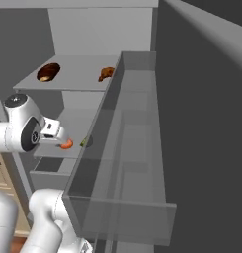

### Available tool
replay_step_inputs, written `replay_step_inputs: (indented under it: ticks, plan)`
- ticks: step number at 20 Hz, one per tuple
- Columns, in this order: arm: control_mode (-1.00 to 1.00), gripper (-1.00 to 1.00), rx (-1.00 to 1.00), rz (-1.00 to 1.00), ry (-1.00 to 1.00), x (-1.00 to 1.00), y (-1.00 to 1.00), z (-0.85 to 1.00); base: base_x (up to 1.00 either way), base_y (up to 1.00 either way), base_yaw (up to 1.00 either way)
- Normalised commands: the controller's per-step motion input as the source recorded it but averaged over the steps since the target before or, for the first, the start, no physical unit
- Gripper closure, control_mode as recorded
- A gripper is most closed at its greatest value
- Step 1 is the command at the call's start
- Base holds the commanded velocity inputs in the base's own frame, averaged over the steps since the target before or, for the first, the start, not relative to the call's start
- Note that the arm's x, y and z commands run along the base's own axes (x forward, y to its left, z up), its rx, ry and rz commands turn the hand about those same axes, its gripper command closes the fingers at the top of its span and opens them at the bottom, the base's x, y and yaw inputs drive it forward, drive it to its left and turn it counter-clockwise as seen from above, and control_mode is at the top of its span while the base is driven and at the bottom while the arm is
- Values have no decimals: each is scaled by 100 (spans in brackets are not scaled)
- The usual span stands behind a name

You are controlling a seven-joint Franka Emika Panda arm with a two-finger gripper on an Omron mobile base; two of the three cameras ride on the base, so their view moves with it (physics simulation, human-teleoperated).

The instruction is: Gather the squash and lemon wedge from the fridge and place them on a tray on the dining counter. Then gather the steak and chicken drumstick from the fridge and place them on the other tray.

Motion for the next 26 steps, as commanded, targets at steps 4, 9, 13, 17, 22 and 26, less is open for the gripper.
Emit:
replay_step_inputs:
  ticks: [4, 9, 13, 17, 22, 26]
  plan:
    - [-100, -100, 0, 13, 0, 17, 25, -1, 0, 0, 0]
    - [-100, -100, -5, 20, 0, 29, 3, -4, 0, 0, 0]
    - [-100, -100, -13, 24, 0, 9, 0, -19, 0, 0, 0]
    - [-100, -100, -22, 23, 2, 1, 1, -30, 0, 0, 0]
    - [-100, -100, -13, 27, 3, 2, 0, -10, 0, 0, 0]
    - [-100, -100, -1, 32, 0, 20, 6, -1, 0, 0, 0]
